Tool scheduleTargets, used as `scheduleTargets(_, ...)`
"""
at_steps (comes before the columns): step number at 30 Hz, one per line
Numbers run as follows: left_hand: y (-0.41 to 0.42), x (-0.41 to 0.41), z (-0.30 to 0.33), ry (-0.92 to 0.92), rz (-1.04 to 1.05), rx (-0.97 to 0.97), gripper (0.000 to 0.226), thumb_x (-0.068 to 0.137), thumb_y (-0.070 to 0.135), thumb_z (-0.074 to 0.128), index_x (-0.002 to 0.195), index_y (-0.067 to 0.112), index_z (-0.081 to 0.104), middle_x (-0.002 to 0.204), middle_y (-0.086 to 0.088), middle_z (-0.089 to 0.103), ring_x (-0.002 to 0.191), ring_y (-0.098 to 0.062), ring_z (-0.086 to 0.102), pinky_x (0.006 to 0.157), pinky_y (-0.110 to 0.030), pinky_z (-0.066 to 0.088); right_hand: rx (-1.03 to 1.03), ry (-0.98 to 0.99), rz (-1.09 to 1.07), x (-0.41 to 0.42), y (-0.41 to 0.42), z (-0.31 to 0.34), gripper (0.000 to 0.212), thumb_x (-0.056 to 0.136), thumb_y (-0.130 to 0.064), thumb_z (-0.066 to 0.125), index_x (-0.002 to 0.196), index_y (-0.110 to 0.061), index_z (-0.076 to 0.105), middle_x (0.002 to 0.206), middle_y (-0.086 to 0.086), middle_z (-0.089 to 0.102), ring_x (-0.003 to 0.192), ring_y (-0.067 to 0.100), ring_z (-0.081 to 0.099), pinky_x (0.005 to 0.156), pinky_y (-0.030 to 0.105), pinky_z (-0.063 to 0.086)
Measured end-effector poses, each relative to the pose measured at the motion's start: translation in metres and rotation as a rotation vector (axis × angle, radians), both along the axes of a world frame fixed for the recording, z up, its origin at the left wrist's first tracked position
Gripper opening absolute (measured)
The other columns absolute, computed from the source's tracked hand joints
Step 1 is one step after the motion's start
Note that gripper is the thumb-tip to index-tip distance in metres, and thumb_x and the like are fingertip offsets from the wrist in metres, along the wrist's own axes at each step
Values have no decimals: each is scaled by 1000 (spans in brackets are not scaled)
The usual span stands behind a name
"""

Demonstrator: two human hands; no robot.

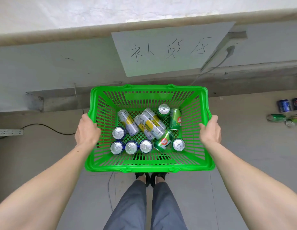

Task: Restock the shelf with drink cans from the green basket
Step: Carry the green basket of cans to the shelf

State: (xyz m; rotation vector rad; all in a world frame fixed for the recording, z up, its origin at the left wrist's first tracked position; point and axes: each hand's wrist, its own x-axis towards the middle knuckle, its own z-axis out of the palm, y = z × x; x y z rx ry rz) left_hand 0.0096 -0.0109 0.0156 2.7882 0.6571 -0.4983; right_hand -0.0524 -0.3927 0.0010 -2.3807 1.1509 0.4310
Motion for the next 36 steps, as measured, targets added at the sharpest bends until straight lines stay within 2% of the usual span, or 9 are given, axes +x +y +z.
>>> scheduleTargets(15,-129,17,44,-38,-487,-6,25,88,19,55,103,7,39,106,-20,62,97,-41,60,70,-39,41,-34,-28,-446,-133,-78,45,29,96,-20,59,111,-5,39,117,25,61,103,45,60,79,45,46)
scheduleTargets(24,-262,-15,66,-58,-735,5,24,87,19,52,104,6,40,107,-23,62,99,-41,60,73,-41,44,-34,-16,-695,-236,-153,70,34,95,-20,61,118,-5,41,123,25,60,110,45,59,85,47,47)
scheduleTargets(36,-457,-83,72,-21,-970,-63,26,89,24,54,99,9,37,106,-21,60,94,-41,59,72,-42,45,-77,-15,-905,-361,-288,103,35,95,-17,61,120,-4,41,127,24,59,113,43,59,87,47,47)
